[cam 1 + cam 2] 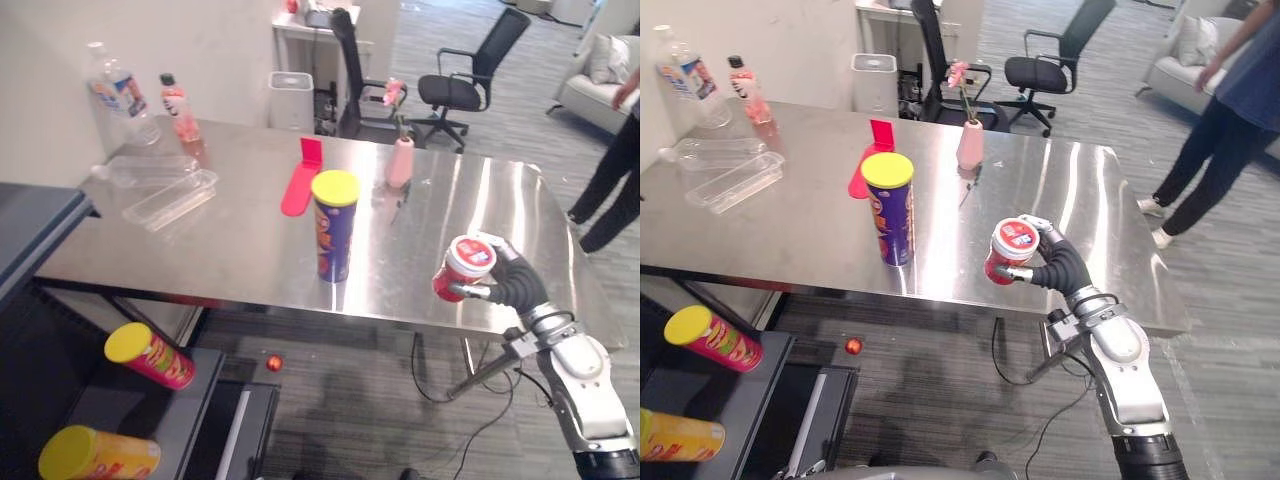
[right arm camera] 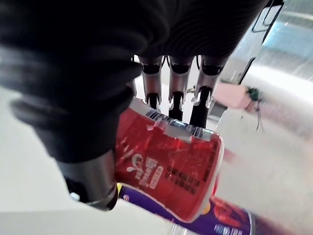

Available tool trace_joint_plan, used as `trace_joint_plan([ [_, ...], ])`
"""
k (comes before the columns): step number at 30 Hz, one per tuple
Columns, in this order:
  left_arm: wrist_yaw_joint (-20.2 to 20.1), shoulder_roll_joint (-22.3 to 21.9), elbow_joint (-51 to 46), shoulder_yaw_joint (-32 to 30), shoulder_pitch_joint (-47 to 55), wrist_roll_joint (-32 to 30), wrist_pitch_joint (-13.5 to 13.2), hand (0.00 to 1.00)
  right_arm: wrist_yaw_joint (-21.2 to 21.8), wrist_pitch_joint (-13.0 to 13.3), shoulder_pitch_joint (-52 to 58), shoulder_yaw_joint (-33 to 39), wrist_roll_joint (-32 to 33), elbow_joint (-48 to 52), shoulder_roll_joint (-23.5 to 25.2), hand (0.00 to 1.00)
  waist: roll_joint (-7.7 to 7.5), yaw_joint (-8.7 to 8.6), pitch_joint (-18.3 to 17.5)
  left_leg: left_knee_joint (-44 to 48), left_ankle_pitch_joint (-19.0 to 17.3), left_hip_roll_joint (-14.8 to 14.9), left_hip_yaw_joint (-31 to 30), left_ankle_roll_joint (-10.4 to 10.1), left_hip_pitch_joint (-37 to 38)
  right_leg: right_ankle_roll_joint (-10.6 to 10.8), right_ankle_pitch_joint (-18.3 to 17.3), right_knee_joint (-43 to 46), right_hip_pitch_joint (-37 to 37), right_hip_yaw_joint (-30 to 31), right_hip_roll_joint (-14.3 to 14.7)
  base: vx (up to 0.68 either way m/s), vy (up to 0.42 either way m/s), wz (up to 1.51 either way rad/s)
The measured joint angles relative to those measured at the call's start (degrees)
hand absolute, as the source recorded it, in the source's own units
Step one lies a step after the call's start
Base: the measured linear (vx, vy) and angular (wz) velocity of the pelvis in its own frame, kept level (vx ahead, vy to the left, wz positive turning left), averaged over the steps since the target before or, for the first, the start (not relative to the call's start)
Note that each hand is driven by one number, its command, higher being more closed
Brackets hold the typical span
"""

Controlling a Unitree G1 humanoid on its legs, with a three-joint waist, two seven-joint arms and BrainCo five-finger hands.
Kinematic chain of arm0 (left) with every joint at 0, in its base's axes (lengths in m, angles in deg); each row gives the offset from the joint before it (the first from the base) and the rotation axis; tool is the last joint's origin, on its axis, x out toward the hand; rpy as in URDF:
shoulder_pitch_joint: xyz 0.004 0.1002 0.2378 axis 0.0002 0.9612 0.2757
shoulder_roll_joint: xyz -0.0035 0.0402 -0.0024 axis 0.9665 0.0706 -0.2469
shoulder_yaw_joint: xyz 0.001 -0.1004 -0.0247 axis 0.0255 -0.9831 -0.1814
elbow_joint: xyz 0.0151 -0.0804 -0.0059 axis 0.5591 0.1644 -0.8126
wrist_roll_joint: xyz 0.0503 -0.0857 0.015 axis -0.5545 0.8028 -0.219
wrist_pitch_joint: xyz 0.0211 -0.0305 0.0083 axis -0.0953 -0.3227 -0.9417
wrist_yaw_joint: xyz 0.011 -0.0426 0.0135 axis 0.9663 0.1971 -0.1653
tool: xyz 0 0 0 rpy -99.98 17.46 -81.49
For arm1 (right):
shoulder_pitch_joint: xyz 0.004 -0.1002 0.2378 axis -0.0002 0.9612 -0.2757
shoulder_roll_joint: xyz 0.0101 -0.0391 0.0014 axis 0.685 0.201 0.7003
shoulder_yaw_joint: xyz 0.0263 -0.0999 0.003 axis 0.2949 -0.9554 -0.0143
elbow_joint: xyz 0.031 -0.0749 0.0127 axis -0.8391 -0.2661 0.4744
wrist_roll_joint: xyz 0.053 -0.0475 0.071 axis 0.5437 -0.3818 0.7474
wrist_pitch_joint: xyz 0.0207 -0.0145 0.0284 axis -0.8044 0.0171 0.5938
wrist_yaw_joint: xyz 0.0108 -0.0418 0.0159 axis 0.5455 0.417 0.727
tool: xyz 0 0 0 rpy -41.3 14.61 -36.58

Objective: Put the gum and the chips on the shelf.

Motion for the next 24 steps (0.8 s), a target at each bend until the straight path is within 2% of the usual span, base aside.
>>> trace_joint_plan([
  [3, 0.4, -0.4, -0.1, -0.7, -0.5, 0.6, 0.0, 0.00, 0.0, -0.2, -3.2, -2.1, 0.1, -0.3, 0.0, 1.00, 0.35, 1.15, 0.3, 3.8, -0.2, 0.9, -3.1, -0.1, -3.1, 0.0, -0.1, 0.0, 0.2, -2.6, 0.8, 0.01, -0.074, 0.61],
  [4, 0.7, -0.7, -0.3, -1.4, -0.5, 1.5, -0.1, 0.00, 0.0, -0.2, -6.0, -2.9, 0.1, -0.7, 0.0, 1.00, 0.90, 1.47, 0.8, 5.2, -0.2, 1.1, -4.4, -0.2, -4.1, -0.4, -0.4, -0.1, 0.9, -4.2, 1.1, -0.07, -0.067, 0.64],
  [6, 1.0, -1.8, -0.4, -1.8, -0.2, 2.4, -0.2, 0.00, 0.0, -0.1, -9.8, -3.6, 1.1, -1.1, 0.1, 1.00, 2.16, 2.61, 1.7, 6.5, -0.5, 1.7, -4.7, -0.7, -4.8, -0.6, -1.4, 0.2, 2.3, -6.0, 1.6, -0.13, -0.071, 0.70],
  [7, 1.1, -2.9, -1.3, -1.8, 0.6, 2.8, -0.3, 0.00, 0.0, -0.1, -11.8, -3.8, 1.2, -1.8, -0.2, 1.00, 4.27, 2.93, 2.5, 7.6, -0.4, 2.1, -3.0, -0.1, -6.8, -1.0, -3.0, 1.3, 3.1, -9.1, 2.0, -0.17, -0.081, 0.85],
  [8, 1.1, -3.3, -1.6, -1.4, 1.0, 2.8, -0.7, 0.00, 0.0, 0.0, -11.8, -3.6, 1.2, -2.0, -0.3, 1.00, 4.71, 3.01, 2.3, 6.4, -0.5, 2.9, -1.7, 1.6, -6.7, -1.6, -3.5, 1.2, 3.3, -10.7, 2.4, -0.16, -0.147, 1.33],
  [9, 1.0, -2.3, -0.4, -1.3, 0.8, 2.8, -0.9, 0.00, 0.1, 0.0, -11.1, -3.4, 1.0, -2.7, -0.2, 1.00, 2.37, 3.19, 0.7, 5.7, -3.3, 5.2, 11.2, 7.1, -6.0, -2.2, -3.6, -2.8, 4.0, -15.0, 2.9, -0.03, -0.137, 1.27],
  [10, 0.8, -1.8, 0.6, -1.8, 0.3, 2.6, -0.9, 0.00, 0.0, 0.5, -11.0, -2.4, 1.0, -2.7, -0.9, 1.00, 1.92, 2.34, 0.8, 12.4, -4.8, 8.1, 18.5, 8.9, -7.6, -2.3, -2.9, -3.8, 4.8, -17.5, 2.5, -0.01, -0.159, 1.52],
  [11, 0.6, -2.3, 1.2, -2.1, 0.1, 2.5, -0.8, 0.00, -0.1, 0.7, -10.7, -0.7, 1.0, -3.0, -2.1, 1.00, 3.15, 1.95, 1.8, 24.3, -5.4, 13.0, 26.9, 10.2, -8.1, -2.5, -3.1, -1.5, 5.4, -21.1, 1.9, 0.02, -0.055, 1.68],
  [12, 0.4, -3.4, 1.5, -2.4, 0.9, 2.3, -0.6, 0.00, -0.7, 0.6, -9.4, 1.6, 1.0, -3.1, -3.5, 1.00, 6.55, 1.33, 1.7, 29.9, -2.9, 16.5, 33.6, 10.9, -6.5, -2.5, -6.1, 4.7, 5.7, -25.4, 0.8, -0.01, 0.002, 1.74],
  [13, 0.2, -3.3, 1.2, -2.0, 1.0, 2.0, -0.5, 0.00, -1.2, 0.7, -8.4, 2.6, 1.0, -2.8, -4.2, 1.00, 6.94, 0.57, 1.9, 29.3, -2.1, 15.4, 34.7, 10.5, -7.6, -2.4, -7.9, 7.6, 5.5, -26.3, -0.4, -0.08, 0.101, 2.12],
  [14, -0.1, -2.9, 1.0, -1.5, 1.2, 2.0, -0.6, 0.00, -1.2, 0.7, -6.6, 4.4, 1.0, -2.8, -5.5, 1.00, 6.04, 0.23, 1.5, 22.7, 1.0, 11.2, 33.3, 9.2, -7.3, -2.4, -10.0, 8.3, 5.1, -27.2, -2.3, -0.14, 0.090, 2.09],
  [15, -0.3, -2.2, 1.3, -2.6, 0.3, 1.6, -0.3, 0.00, -0.9, 1.0, -5.6, 5.6, 1.1, -2.7, -6.2, 1.00, 4.85, -0.13, 0.6, 15.9, 2.0, 6.4, 31.1, 9.4, -6.1, -2.6, -8.9, 5.1, 5.0, -30.6, -2.9, -0.14, 0.068, 1.78],
  [16, -0.4, -2.2, 1.8, -3.5, 0.5, 1.4, -0.1, 0.00, -0.7, 1.1, -5.4, 6.1, 1.3, -2.8, -5.9, 1.00, 5.07, 0.34, 0.6, 20.1, -1.2, 7.9, 34.2, 9.7, -5.4, -2.1, -8.4, 5.5, 5.4, -32.5, -3.0, -0.07, -0.032, 1.32],
  [17, -0.6, -2.4, 3.2, -4.7, 1.4, -0.1, -0.1, 0.00, -0.8, 1.1, -4.0, 6.8, 1.4, -2.6, -5.1, 1.00, 5.51, 0.60, 0.4, 23.7, -2.5, 10.4, 38.0, 8.6, -2.1, -2.2, -8.5, 7.0, 5.8, -35.0, -3.1, -0.05, -0.040, 1.17],
  [18, -1.0, -2.8, 4.2, -5.0, 1.5, -0.5, -0.2, 0.00, -0.8, 1.1, -2.7, 7.6, 1.5, -2.6, -4.8, 1.00, 5.78, -0.01, 0.2, 21.5, -1.7, 10.9, 39.5, 6.7, 0.4, -2.8, -8.8, 8.4, 5.8, -37.5, -3.5, -0.08, 0.005, 1.21],
  [19, -1.2, -3.0, 4.7, -4.9, 1.4, -0.6, -0.2, 0.00, -0.8, 1.1, -2.2, 8.0, 1.5, -2.6, -4.8, 1.00, 5.78, -0.30, 0.2, 19.8, -1.0, 10.3, 39.2, 5.6, 0.4, -2.8, -8.8, 8.8, 5.8, -38.8, -3.7, -0.10, 0.077, 1.15],
  [20, -1.7, -3.3, 5.2, -4.9, 1.5, -0.6, -0.3, 0.00, -0.9, 0.9, -2.0, 8.2, 1.5, -2.6, -4.7, 1.00, 5.55, -0.62, 0.2, 17.2, -0.7, 9.0, 39.6, 5.3, -0.1, -2.8, -8.8, 8.8, 5.7, -40.4, -3.9, -0.17, 0.141, 1.05],
  [21, -1.8, -3.6, 6.4, -4.9, 1.5, -0.6, -0.3, 0.00, -0.9, 1.0, -1.4, 8.4, 1.5, -2.2, -4.0, 1.00, 5.53, -0.70, 0.1, 11.9, -0.4, 6.7, 38.6, 4.8, 0.1, -2.8, -8.8, 9.4, 5.7, -42.8, -4.2, -0.14, 0.125, 0.95],
  [23, -1.6, -3.6, 7.6, -4.2, 1.5, -0.6, -0.6, 0.00, -1.0, 1.0, -0.6, 8.4, 1.5, -2.0, -2.7, 1.00, 5.81, -0.70, -0.6, 5.1, 0.7, 4.2, 36.1, 3.5, 0.2, -2.8, -8.8, 11.3, 5.5, -44.9, -4.6, -0.12, 0.158, 0.90],
  [24, -1.6, -3.6, 7.6, -3.3, 1.5, -0.7, -1.0, 0.00, -1.0, 1.0, -0.3, 8.4, 1.4, -2.0, -1.8, 1.00, 6.00, -0.74, -0.8, 1.2, 1.3, 2.7, 34.7, 3.7, 0.7, -2.9, -8.9, 13.5, 5.1, -45.1, -5.4, -0.08, 0.156, 0.85],
])
